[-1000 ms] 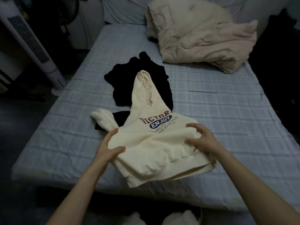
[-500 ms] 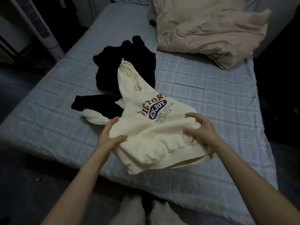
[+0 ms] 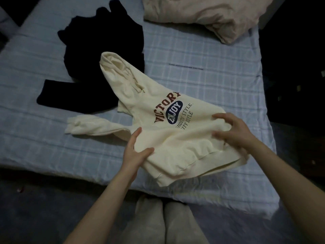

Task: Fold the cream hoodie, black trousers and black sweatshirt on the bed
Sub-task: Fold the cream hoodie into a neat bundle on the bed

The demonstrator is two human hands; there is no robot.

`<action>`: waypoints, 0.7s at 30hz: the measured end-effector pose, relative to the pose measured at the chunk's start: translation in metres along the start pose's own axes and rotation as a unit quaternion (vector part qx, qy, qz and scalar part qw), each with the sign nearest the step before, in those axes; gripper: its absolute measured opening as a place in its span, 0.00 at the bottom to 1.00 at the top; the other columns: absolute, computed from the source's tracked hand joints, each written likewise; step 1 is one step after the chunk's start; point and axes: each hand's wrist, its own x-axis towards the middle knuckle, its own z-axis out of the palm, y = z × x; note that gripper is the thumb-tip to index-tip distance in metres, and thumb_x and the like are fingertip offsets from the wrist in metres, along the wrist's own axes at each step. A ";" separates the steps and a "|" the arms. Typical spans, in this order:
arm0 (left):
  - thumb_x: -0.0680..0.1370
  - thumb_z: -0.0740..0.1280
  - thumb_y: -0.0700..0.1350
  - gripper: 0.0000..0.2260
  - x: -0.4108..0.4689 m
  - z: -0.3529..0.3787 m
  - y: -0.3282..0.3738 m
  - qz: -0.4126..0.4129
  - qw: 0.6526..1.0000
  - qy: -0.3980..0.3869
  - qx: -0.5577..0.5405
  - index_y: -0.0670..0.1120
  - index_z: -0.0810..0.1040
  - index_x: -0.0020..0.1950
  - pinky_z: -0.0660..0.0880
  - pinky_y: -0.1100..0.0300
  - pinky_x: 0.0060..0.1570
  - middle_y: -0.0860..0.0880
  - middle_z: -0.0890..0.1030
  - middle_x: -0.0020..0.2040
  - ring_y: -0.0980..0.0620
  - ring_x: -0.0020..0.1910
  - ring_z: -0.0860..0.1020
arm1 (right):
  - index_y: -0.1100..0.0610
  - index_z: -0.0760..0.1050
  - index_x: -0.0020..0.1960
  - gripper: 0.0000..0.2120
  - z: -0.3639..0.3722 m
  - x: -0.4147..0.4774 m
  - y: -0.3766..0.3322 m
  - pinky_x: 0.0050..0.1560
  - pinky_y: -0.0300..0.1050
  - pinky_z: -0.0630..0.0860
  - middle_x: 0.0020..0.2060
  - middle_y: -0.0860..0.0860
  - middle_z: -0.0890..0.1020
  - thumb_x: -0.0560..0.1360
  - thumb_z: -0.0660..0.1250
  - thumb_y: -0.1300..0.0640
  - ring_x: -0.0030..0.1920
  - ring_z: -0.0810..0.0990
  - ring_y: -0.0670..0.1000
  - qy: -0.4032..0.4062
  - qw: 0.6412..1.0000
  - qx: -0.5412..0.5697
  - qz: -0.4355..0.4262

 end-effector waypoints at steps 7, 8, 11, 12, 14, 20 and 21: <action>0.69 0.76 0.36 0.34 -0.029 0.043 -0.036 -0.046 0.996 0.075 -0.002 0.58 0.70 0.71 0.70 0.69 0.58 0.60 0.72 0.66 0.58 0.65 0.70 | 0.37 0.76 0.62 0.30 -0.010 0.018 0.050 0.58 0.39 0.67 0.57 0.36 0.75 0.65 0.81 0.54 0.58 0.73 0.42 -0.048 0.998 -0.021 -0.026; 0.69 0.76 0.36 0.34 -0.035 0.050 -0.041 -0.050 0.995 0.091 -0.001 0.58 0.70 0.71 0.68 0.76 0.53 0.61 0.71 0.66 0.59 0.64 0.69 | 0.37 0.76 0.62 0.30 -0.013 0.021 0.057 0.58 0.39 0.67 0.56 0.35 0.74 0.64 0.81 0.54 0.58 0.73 0.41 -0.056 0.997 -0.025 -0.035; 0.70 0.75 0.36 0.35 -0.057 0.082 -0.061 -0.065 0.988 0.142 -0.016 0.55 0.69 0.73 0.67 0.82 0.44 0.61 0.70 0.65 0.60 0.62 0.69 | 0.36 0.75 0.62 0.31 -0.023 0.034 0.079 0.55 0.37 0.66 0.55 0.32 0.74 0.64 0.81 0.54 0.56 0.73 0.40 -0.084 0.993 -0.047 -0.069; 0.70 0.75 0.36 0.35 -0.063 0.097 -0.071 -0.073 0.985 0.157 -0.031 0.55 0.68 0.73 0.68 0.83 0.44 0.61 0.70 0.65 0.62 0.60 0.71 | 0.36 0.75 0.63 0.31 -0.027 0.041 0.089 0.55 0.37 0.66 0.54 0.32 0.74 0.64 0.81 0.53 0.56 0.72 0.39 -0.094 0.991 -0.056 -0.079; 0.71 0.75 0.35 0.34 -0.074 0.131 -0.093 -0.083 0.978 0.181 -0.065 0.54 0.68 0.73 0.68 0.82 0.44 0.63 0.72 0.63 0.73 0.54 0.73 | 0.36 0.75 0.63 0.31 -0.034 0.054 0.112 0.53 0.33 0.65 0.54 0.32 0.74 0.64 0.81 0.51 0.54 0.71 0.38 -0.109 0.986 -0.081 -0.093; 0.73 0.73 0.35 0.34 -0.065 0.230 -0.188 -0.141 0.958 0.232 -0.088 0.51 0.65 0.75 0.67 0.77 0.55 0.54 0.70 0.70 0.57 0.65 0.71 | 0.38 0.74 0.65 0.30 -0.020 0.102 0.208 0.50 0.33 0.65 0.55 0.41 0.74 0.66 0.80 0.50 0.52 0.72 0.44 -0.113 0.978 -0.141 -0.104; 0.74 0.72 0.36 0.34 -0.060 0.238 -0.203 -0.156 0.958 0.229 -0.072 0.50 0.63 0.76 0.65 0.74 0.59 0.50 0.68 0.73 0.54 0.67 0.69 | 0.40 0.73 0.66 0.30 -0.011 0.107 0.225 0.51 0.37 0.65 0.55 0.42 0.74 0.67 0.79 0.50 0.52 0.72 0.45 -0.115 0.976 -0.152 -0.107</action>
